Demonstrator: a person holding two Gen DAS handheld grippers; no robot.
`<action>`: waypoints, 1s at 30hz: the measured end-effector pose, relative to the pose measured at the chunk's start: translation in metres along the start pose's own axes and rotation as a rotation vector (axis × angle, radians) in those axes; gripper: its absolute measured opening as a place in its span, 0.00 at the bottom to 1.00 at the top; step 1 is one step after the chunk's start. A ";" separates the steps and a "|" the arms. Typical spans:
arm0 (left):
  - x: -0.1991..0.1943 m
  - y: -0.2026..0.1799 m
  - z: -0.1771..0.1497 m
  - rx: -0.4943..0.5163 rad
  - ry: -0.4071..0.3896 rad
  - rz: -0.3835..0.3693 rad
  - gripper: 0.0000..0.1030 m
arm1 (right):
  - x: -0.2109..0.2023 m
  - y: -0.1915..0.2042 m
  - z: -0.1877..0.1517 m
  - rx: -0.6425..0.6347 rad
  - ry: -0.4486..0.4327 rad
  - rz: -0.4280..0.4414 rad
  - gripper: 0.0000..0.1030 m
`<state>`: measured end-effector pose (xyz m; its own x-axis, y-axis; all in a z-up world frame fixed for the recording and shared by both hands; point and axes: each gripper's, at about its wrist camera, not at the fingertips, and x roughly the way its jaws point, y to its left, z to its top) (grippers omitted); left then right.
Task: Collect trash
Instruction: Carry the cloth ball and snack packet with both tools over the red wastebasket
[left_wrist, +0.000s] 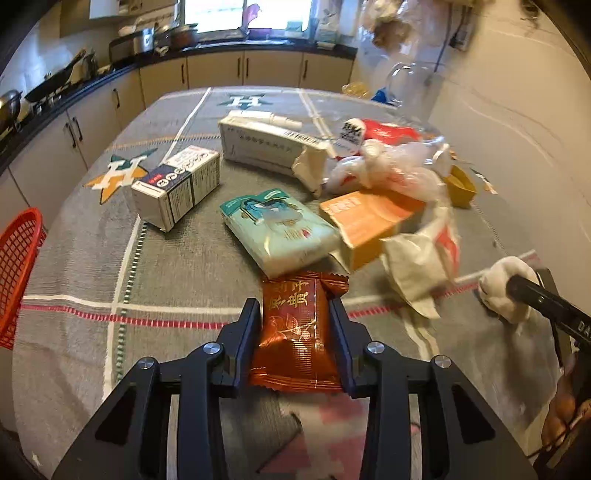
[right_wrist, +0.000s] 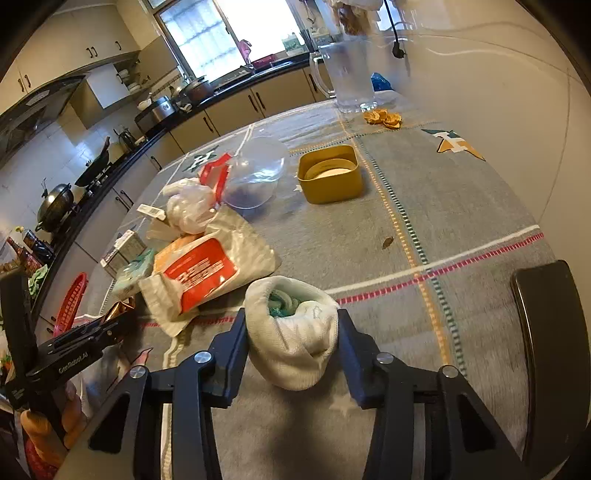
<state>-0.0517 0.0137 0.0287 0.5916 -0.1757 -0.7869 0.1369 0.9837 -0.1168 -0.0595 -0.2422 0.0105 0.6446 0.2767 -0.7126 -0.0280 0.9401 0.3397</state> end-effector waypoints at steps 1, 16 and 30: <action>-0.004 -0.002 -0.001 0.006 -0.009 -0.006 0.35 | -0.004 0.002 -0.002 -0.005 -0.009 -0.001 0.47; -0.058 0.011 -0.012 -0.011 -0.138 0.003 0.35 | -0.030 0.065 -0.004 -0.133 -0.072 0.081 0.47; -0.098 0.090 -0.021 -0.161 -0.237 0.099 0.35 | 0.001 0.180 0.001 -0.329 -0.003 0.213 0.47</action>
<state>-0.1136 0.1207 0.0826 0.7674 -0.0639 -0.6379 -0.0472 0.9867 -0.1556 -0.0638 -0.0729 0.0716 0.5999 0.4721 -0.6459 -0.4047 0.8755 0.2641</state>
